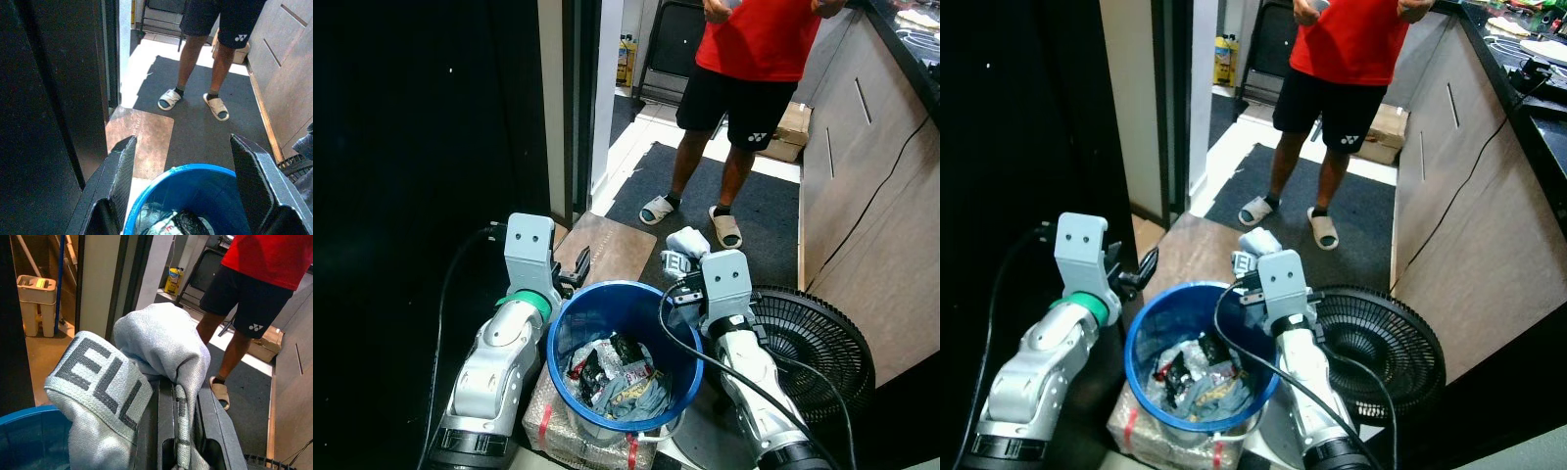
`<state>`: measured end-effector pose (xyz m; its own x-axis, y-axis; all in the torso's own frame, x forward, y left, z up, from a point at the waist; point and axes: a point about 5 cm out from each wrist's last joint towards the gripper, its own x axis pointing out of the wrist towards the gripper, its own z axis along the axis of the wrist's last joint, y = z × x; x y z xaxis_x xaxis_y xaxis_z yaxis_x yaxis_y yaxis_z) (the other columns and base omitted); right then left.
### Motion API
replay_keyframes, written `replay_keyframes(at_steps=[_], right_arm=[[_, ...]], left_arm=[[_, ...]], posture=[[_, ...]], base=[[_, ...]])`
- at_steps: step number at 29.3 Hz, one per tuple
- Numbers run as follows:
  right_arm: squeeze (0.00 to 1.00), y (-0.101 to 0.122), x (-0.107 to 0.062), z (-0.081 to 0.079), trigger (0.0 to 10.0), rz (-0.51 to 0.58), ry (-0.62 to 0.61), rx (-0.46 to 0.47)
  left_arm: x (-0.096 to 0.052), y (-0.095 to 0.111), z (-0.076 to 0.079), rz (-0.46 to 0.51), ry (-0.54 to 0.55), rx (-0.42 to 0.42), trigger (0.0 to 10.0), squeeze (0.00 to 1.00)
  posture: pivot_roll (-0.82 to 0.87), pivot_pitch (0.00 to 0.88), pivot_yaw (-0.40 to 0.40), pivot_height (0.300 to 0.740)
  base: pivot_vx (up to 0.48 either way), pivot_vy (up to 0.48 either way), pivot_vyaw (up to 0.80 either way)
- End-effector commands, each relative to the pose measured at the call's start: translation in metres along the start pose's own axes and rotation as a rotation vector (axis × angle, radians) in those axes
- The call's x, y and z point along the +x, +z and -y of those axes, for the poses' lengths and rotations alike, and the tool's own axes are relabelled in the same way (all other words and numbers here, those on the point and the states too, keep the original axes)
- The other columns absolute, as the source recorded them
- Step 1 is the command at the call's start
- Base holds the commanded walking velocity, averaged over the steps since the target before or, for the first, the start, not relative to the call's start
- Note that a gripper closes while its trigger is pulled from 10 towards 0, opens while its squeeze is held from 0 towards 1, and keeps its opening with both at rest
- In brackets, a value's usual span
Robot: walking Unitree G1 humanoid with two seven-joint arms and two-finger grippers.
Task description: Clothes washing
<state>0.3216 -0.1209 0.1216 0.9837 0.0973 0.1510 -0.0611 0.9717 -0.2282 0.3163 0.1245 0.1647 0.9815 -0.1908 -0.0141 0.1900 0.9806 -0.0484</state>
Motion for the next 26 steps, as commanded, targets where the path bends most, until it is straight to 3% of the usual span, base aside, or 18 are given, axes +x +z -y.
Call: replay_keyframes(at_steps=[1, 18, 26], right_arm=[[0.00, -0.0015, 0.0005, 0.0035, 10.0, 0.000, -0.023, 0.012], [0.00, -0.0025, 0.0012, 0.0027, 10.0, 0.004, -0.022, 0.008], [0.00, -0.0031, 0.0015, 0.0027, 10.0, 0.004, -0.018, 0.004]], left_arm=[[0.0006, -0.0006, 0.0011, 0.000, 0.002, 0.011, 10.0, 0.00], [0.0020, -0.0006, 0.0022, 0.003, -0.007, 0.020, 10.0, 0.00], [0.0015, -0.0006, 0.0035, 0.003, -0.014, 0.023, 10.0, 0.00]], posture=[[0.08, 0.000, -0.023, 0.740], [0.09, 0.000, -0.021, 0.740], [0.09, 0.000, -0.021, 0.740]], base=[[0.000, 0.000, 0.00], [0.000, 0.000, 0.00], [-0.312, 0.000, 0.00]])
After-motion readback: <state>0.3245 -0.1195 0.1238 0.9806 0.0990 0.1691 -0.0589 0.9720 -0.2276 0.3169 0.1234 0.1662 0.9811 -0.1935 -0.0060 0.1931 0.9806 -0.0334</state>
